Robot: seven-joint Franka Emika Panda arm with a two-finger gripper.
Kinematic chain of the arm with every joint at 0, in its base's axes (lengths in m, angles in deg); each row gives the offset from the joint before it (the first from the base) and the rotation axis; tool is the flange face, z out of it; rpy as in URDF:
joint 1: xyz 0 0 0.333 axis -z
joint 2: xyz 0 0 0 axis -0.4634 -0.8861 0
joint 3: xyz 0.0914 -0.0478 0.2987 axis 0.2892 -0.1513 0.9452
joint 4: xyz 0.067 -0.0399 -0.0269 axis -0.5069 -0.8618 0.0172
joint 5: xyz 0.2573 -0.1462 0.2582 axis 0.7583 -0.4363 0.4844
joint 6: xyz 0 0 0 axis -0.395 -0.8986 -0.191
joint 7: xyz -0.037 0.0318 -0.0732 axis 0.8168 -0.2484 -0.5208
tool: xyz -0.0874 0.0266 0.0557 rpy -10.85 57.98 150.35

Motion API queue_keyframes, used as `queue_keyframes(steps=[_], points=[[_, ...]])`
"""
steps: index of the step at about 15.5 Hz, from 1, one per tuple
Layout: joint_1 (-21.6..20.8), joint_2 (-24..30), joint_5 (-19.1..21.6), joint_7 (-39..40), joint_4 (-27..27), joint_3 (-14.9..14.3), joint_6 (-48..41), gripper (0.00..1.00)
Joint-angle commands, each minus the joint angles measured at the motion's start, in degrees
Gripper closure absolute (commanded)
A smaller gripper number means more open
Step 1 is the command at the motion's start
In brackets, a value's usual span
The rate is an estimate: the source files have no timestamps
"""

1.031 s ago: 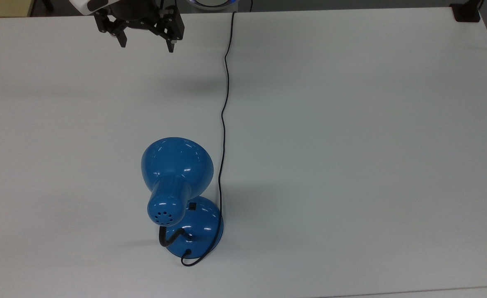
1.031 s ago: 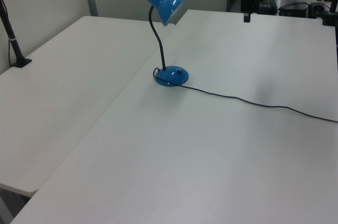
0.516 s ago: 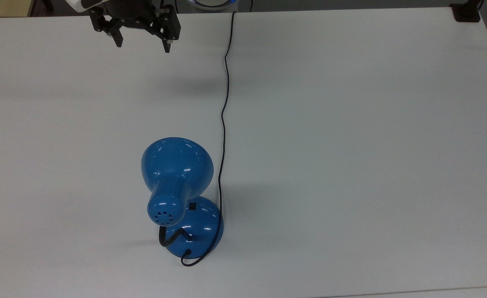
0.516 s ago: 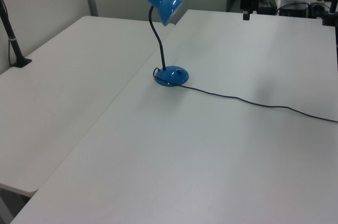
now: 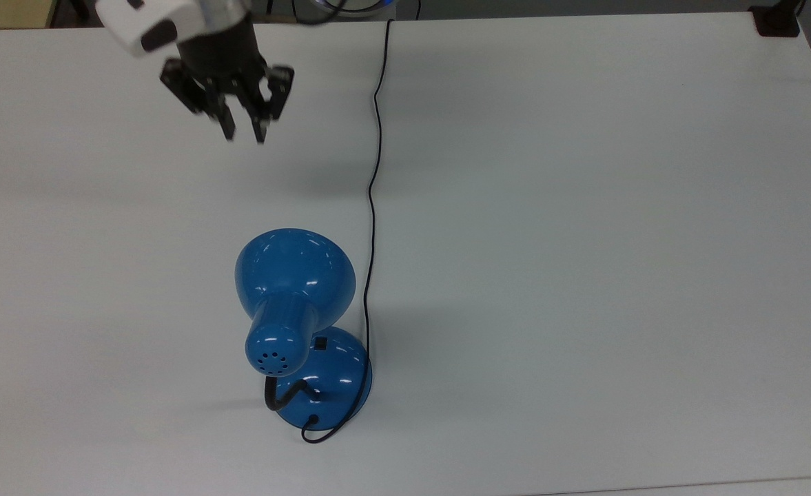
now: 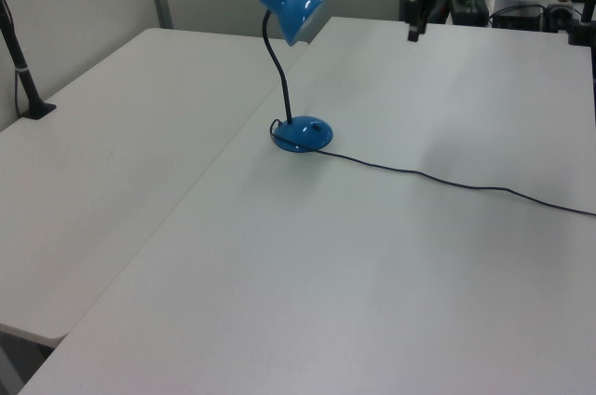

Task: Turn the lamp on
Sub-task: 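Move the gripper over the blue lamp's shade and lower it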

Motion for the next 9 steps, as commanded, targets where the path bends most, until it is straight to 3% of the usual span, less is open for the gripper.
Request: queue_keyframes(steps=[1, 9], points=[[-1.4, -5.3, 1.8, 0.8, 0.3, 0.2, 9.0, 1.00], [-3.9, -14.7, 7.6, 0.3, 0.4, 0.3, 29.0, 1.00]])
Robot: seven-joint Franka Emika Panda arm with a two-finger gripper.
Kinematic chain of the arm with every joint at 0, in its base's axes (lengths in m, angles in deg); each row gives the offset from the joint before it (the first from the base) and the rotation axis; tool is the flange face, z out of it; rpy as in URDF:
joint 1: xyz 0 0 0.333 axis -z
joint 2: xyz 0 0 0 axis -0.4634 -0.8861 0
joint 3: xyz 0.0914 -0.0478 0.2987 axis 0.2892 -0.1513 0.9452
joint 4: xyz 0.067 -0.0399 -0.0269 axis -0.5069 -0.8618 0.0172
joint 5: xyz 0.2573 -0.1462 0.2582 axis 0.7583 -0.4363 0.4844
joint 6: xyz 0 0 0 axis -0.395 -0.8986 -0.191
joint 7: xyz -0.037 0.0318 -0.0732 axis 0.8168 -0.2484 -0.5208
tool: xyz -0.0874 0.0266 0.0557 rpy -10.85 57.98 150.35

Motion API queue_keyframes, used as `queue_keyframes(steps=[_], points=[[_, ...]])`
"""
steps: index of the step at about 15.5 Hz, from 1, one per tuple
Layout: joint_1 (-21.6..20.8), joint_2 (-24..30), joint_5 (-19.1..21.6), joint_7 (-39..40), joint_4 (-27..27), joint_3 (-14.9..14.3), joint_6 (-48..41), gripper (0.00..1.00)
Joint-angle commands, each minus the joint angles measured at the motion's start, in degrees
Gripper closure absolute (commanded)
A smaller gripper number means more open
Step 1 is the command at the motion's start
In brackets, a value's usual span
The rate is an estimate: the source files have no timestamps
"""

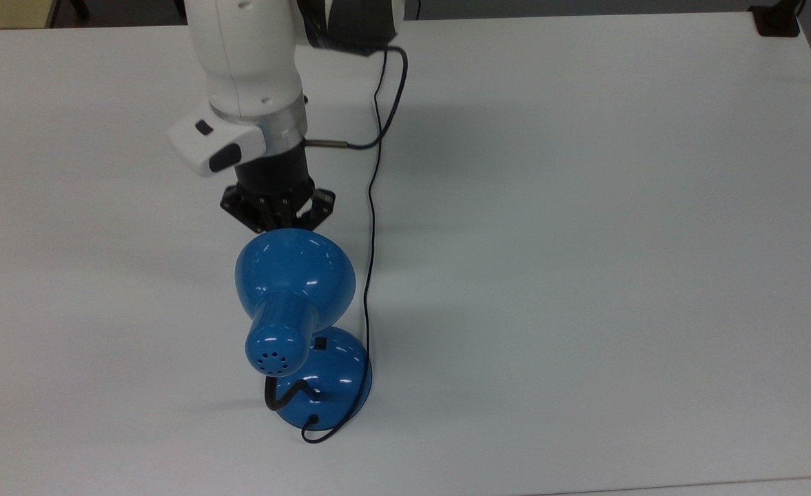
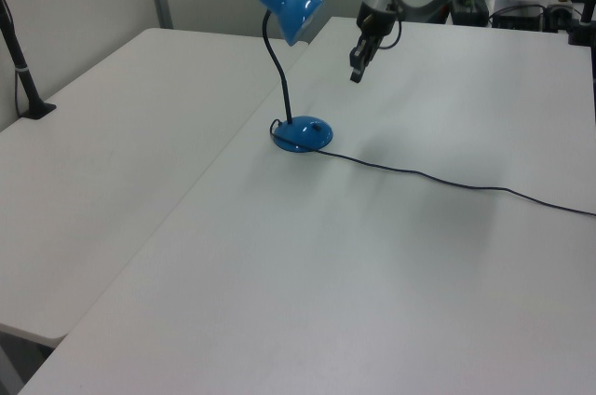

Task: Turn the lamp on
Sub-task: 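Move the gripper over the blue lamp's shade and lower it, then press down on the lamp's switch with the gripper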

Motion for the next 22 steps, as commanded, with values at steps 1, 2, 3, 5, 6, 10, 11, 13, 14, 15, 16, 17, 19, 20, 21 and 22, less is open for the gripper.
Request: queue_keyframes(steps=[1, 2, 3, 5, 6, 10, 11, 13, 14, 15, 16, 17, 19, 20, 21, 22], points=[[-1.5, -3.4, 1.9, 0.3, 0.5, -0.3, 6.8, 1.00], [-1.9, -4.3, 1.9, 0.2, 0.5, -0.3, 8.0, 1.00], [-2.1, -5.4, 2.0, -0.3, 0.7, -0.3, 9.4, 1.00], [-2.7, -8.3, 1.6, -2.8, 0.8, -0.3, 13.1, 1.00], [-3.0, -9.2, 1.6, -3.9, 0.8, -0.3, 15.2, 1.00], [-3.2, -11.7, 1.6, -5.5, 1.3, -0.3, 19.4, 1.00], [-3.2, -12.8, 1.6, -6.3, 2.6, -0.3, 20.4, 1.00], [-3.1, -15.4, 1.5, -7.7, 5.2, -0.3, 21.0, 1.00], [-3.1, -16.4, 1.4, -8.4, 6.3, -0.3, 21.0, 1.00], [-3.1, -16.9, 1.4, -8.6, 6.8, -0.3, 21.0, 1.00], [-3.0, -17.0, 1.4, -8.6, 7.1, -0.3, 21.0, 1.00], [-3.1, -17.2, 1.4, -8.6, 7.1, -0.3, 21.0, 1.00], [-3.2, -18.2, 1.3, -8.6, 7.2, -0.4, 21.5, 1.00], [-3.2, -18.3, 1.3, -8.7, 7.2, -0.3, 22.9, 1.00], [-3.2, -18.4, 1.4, -8.8, 7.2, -0.3, 24.2, 1.00], [-3.2, -18.4, 1.4, -8.9, 7.1, -0.3, 24.6, 1.00]])
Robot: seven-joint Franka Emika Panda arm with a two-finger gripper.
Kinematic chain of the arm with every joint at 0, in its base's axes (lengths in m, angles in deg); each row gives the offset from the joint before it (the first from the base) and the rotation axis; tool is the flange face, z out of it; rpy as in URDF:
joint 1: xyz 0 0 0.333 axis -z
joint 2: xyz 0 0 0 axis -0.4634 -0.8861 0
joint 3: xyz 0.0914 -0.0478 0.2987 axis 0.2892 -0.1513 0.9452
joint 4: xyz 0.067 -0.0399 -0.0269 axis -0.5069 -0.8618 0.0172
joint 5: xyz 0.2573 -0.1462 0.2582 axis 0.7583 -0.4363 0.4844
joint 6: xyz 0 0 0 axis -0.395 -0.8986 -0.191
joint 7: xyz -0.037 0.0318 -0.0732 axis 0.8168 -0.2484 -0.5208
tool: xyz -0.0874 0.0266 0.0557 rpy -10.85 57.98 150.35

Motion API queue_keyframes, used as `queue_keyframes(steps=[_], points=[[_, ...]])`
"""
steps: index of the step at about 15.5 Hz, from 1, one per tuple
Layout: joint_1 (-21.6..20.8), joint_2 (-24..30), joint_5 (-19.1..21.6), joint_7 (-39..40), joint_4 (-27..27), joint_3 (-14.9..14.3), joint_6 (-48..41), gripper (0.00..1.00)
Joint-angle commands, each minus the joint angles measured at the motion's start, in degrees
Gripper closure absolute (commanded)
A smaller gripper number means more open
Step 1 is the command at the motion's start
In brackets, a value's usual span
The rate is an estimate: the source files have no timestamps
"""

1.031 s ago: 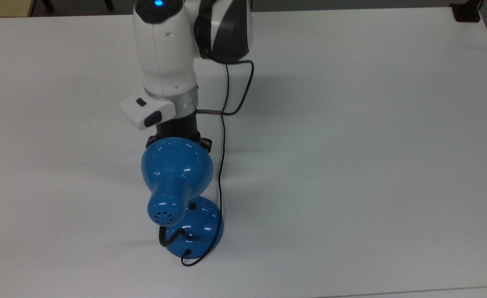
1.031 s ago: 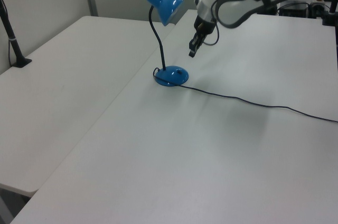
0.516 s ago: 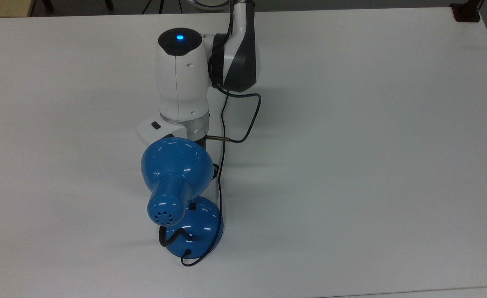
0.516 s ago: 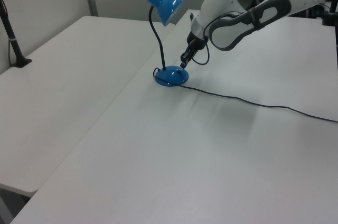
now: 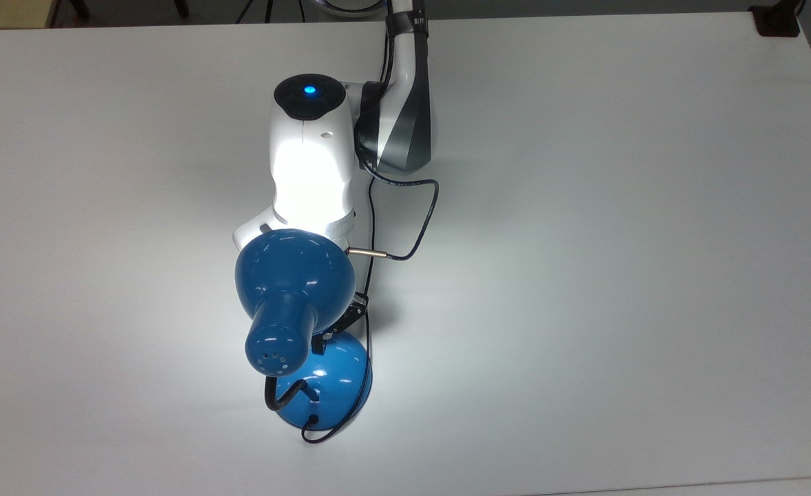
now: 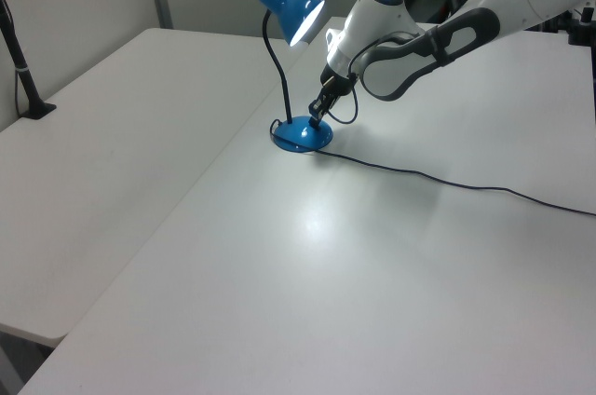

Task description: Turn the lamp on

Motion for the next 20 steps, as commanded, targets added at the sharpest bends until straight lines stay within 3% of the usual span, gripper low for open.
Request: queue_keyframes(steps=[1, 5, 9, 12, 14, 15, 17, 19, 20], points=[[-0.6, -1.4, 0.6, -1.4, 0.9, -0.6, 3.1, 1.00], [-0.8, 0.0, 0.5, -1.5, 0.5, -0.6, 3.0, 1.00], [-1.0, 10.8, 0.4, -1.3, -7.9, -0.7, -1.2, 1.00], [-0.2, 18.6, -0.7, -0.7, -8.6, -0.8, -21.1, 1.00], [0.7, 24.0, -3.8, 1.4, -8.5, -0.8, -35.8, 0.98], [1.5, 26.0, -5.2, 1.9, -8.4, -0.8, -41.6, 0.90], [2.1, 29.7, -7.3, 2.1, -8.4, -0.8, -48.4, 0.63], [3.3, 32.2, -7.9, 2.3, -8.4, -0.9, -53.0, 0.00], [3.4, 33.3, -8.7, 2.5, -8.3, -0.9, -55.0, 0.00]])
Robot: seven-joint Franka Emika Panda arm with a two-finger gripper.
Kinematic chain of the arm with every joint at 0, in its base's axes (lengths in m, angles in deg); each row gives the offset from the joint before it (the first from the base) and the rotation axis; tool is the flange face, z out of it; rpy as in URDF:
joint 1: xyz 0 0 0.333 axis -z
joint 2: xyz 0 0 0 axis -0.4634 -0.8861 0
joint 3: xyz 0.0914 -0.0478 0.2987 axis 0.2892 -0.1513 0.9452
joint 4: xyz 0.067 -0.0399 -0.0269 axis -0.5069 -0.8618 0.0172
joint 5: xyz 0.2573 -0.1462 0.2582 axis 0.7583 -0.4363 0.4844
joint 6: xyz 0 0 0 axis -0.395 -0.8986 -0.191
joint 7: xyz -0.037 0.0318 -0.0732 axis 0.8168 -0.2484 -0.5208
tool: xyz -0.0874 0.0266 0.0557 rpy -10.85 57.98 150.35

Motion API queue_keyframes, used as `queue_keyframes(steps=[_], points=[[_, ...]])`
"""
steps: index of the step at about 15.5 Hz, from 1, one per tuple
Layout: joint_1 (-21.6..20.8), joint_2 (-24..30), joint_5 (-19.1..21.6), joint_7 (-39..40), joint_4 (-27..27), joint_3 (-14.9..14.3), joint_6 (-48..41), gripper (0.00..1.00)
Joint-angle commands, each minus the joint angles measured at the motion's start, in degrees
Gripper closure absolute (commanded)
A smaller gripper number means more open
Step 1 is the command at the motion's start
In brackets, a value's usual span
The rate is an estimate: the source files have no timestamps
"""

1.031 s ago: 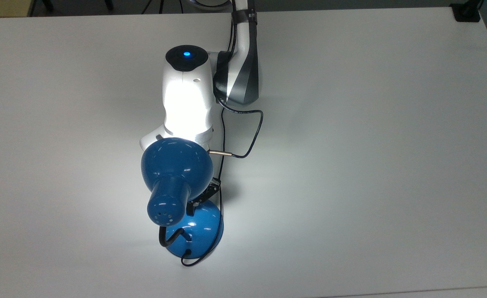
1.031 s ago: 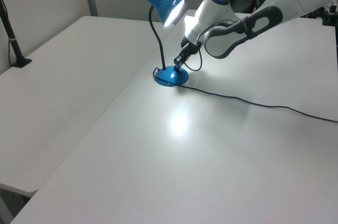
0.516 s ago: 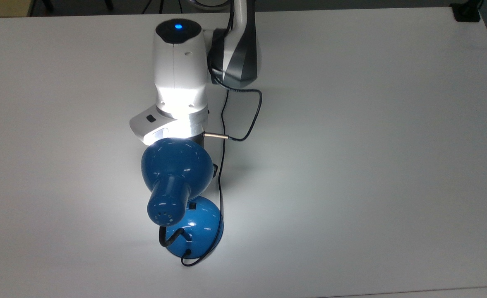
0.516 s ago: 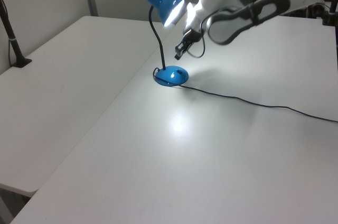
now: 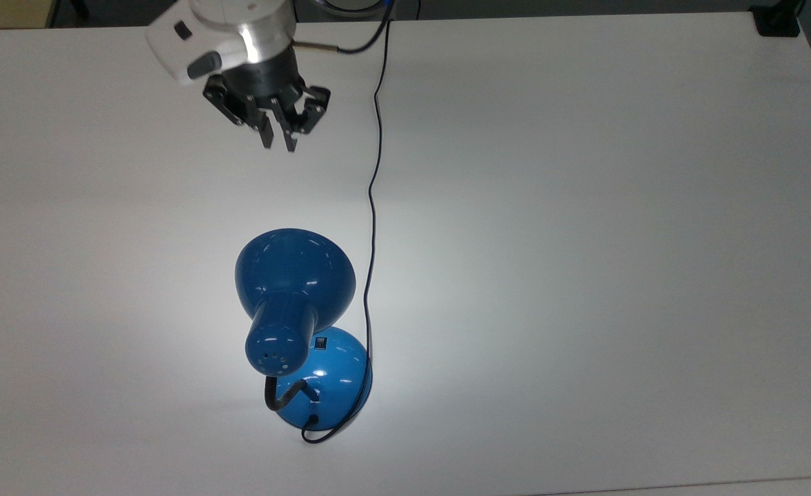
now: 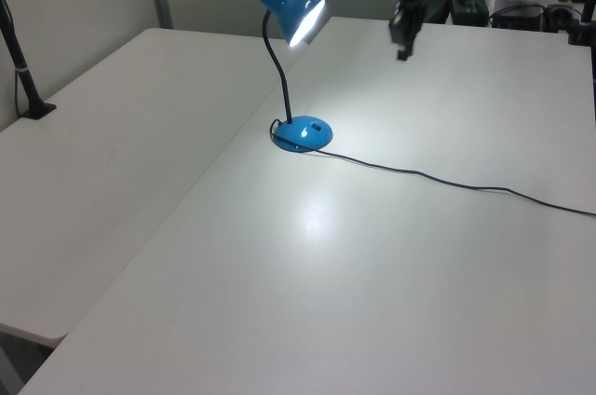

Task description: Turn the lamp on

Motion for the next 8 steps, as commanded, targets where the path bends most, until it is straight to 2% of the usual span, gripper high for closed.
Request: queue_keyframes(steps=[1, 8], points=[[0.6, 5.7, -3.1, 2.3, -3.2, -0.2, -5.9, 0.00], [1.1, 7.2, -3.5, 4.3, -3.0, -0.4, -7.7, 0.00]])
